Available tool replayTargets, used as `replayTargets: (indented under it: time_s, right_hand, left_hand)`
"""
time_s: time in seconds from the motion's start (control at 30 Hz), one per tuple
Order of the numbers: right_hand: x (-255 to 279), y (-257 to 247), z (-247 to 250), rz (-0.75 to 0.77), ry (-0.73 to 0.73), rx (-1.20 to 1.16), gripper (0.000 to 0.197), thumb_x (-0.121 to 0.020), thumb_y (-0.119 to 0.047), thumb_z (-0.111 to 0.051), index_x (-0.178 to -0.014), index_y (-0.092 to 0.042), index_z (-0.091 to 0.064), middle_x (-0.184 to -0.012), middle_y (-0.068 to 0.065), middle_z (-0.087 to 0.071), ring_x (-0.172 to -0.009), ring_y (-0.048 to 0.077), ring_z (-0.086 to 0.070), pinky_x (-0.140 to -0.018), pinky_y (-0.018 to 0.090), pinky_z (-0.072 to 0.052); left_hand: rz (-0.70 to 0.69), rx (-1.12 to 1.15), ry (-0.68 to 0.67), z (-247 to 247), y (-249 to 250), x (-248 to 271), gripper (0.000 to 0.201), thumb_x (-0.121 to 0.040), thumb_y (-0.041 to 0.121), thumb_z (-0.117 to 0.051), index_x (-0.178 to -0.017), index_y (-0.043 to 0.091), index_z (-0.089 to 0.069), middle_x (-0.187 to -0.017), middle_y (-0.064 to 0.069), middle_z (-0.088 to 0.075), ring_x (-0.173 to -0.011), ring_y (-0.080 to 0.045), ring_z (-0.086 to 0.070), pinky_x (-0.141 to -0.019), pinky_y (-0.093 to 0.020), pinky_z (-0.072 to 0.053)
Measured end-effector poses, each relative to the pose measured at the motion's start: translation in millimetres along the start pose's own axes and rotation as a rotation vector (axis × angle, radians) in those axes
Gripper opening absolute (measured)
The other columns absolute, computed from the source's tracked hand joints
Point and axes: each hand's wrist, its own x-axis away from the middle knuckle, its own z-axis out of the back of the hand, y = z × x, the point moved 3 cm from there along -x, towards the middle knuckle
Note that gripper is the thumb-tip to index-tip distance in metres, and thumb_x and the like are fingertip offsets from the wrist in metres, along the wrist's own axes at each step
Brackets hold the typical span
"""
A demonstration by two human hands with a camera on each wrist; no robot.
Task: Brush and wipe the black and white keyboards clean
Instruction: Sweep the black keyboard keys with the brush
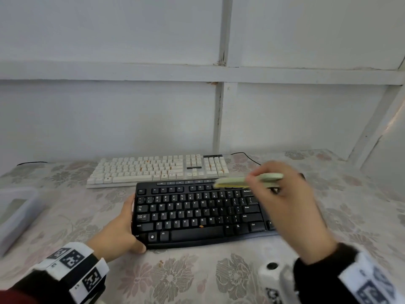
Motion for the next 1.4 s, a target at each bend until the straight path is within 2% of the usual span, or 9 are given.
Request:
replayTargets:
  time_s: [0.1, 0.23, 0.43, 0.57, 0.7, 0.83, 1.07, 1.2, 1.4]
  right_hand:
    - [11, -24, -56, 0.061, -0.222, -0.032, 0.007, -0.087, -0.024, -0.063, -0.081, -0.019, -0.063, -0.083, -0.007, -0.062, -0.078, 0.006, -0.054, -0.076, 0.027, -0.045]
    - [17, -41, -112, 0.075, -0.386, -0.006, 0.01, -0.09, -0.039, -0.053, -0.088, -0.029, -0.055, -0.094, -0.011, -0.057, -0.092, 0.015, -0.054, -0.085, 0.043, -0.046]
    - [25, -48, -137, 0.026, -0.455, 0.102, 0.014, -0.093, -0.042, -0.048, -0.098, -0.03, -0.052, -0.101, -0.008, -0.053, -0.099, 0.019, -0.049, -0.088, 0.04, -0.04]
    - [24, -41, -127, -0.002, -0.428, 0.192, 0.013, -0.094, -0.037, -0.044, -0.1, -0.029, -0.052, -0.102, -0.008, -0.053, -0.099, 0.018, -0.047, -0.086, 0.037, -0.036]
    - [17, -33, -109, -0.042, -0.347, 0.233, 0.01, -0.094, -0.032, -0.044, -0.096, -0.027, -0.053, -0.1, -0.009, -0.056, -0.098, 0.019, -0.046, -0.09, 0.039, -0.037]
    - [22, -38, -118, 0.015, -0.355, 0.021, 0.008, -0.092, -0.031, -0.048, -0.085, -0.027, -0.051, -0.092, -0.007, -0.056, -0.092, 0.022, -0.051, -0.086, 0.044, -0.044]
    - [7, -4, -92, -0.079, -0.225, 0.068, 0.011, -0.088, -0.024, -0.049, -0.077, -0.024, -0.049, -0.083, -0.003, -0.059, -0.086, 0.028, -0.055, -0.083, 0.048, -0.047]
    - [9, -9, -84, -0.044, -0.211, -0.023, 0.015, -0.089, -0.024, -0.052, -0.075, -0.028, -0.049, -0.083, -0.006, -0.057, -0.087, 0.025, -0.053, -0.082, 0.047, -0.046]
    - [11, 12, -74, -0.099, -0.149, 0.038, 0.021, -0.089, -0.024, -0.053, -0.072, -0.034, -0.046, -0.083, -0.005, -0.057, -0.086, 0.025, -0.053, -0.081, 0.05, -0.046]
  left_hand:
    - [0.0, 0.01, -0.001, 0, -3, -3, 0.123, -0.057, -0.007, -0.075, -0.137, 0.053, -0.002, -0.107, 0.004, -0.059, -0.095, -0.019, -0.064, -0.087, -0.041, -0.053]
    - [-0.023, 0.015, 0.016, 1, -4, -4, 0.122, -0.046, 0.006, -0.072, -0.131, 0.058, -0.003, -0.105, -0.002, -0.062, -0.094, -0.022, -0.065, -0.084, -0.047, -0.054]
    - [-0.031, -0.031, 0.001, 2, -7, -7, 0.122, -0.046, 0.009, -0.071, -0.137, 0.052, -0.002, -0.108, 0.0, -0.061, -0.094, -0.019, -0.064, -0.082, -0.045, -0.055]
    - [-0.019, -0.017, 0.012, 0, -6, -6, 0.119, -0.047, 0.006, -0.07, -0.133, 0.054, -0.003, -0.102, -0.004, -0.064, -0.09, -0.022, -0.065, -0.081, -0.045, -0.055]
    - [-0.021, -0.005, 0.009, 0, -6, -5, 0.122, -0.049, 0.002, -0.072, -0.127, 0.062, 0.001, -0.106, 0.001, -0.062, -0.095, -0.019, -0.064, -0.084, -0.043, -0.054]
    - [-0.013, -0.002, 0.006, 0, -5, -5, 0.125, -0.048, 0.002, -0.07, -0.137, 0.052, 0.003, -0.105, -0.001, -0.062, -0.094, -0.021, -0.063, -0.082, -0.041, -0.054]
    - [-0.012, -0.009, -0.007, 0, -3, -3, 0.126, -0.058, -0.008, -0.072, -0.137, 0.053, 0.004, -0.109, 0.005, -0.058, -0.097, -0.017, -0.063, -0.083, -0.036, -0.054]
    - [-0.02, -0.014, -0.015, -1, 0, -1, 0.125, -0.06, -0.009, -0.072, -0.139, 0.05, 0.004, -0.11, 0.007, -0.056, -0.096, -0.016, -0.061, -0.08, -0.031, -0.053]
    - [-0.003, -0.017, -0.013, 0, 0, 0, 0.125, -0.058, -0.006, -0.073, -0.14, 0.05, 0.002, -0.11, 0.006, -0.057, -0.097, -0.017, -0.062, -0.086, -0.038, -0.053]
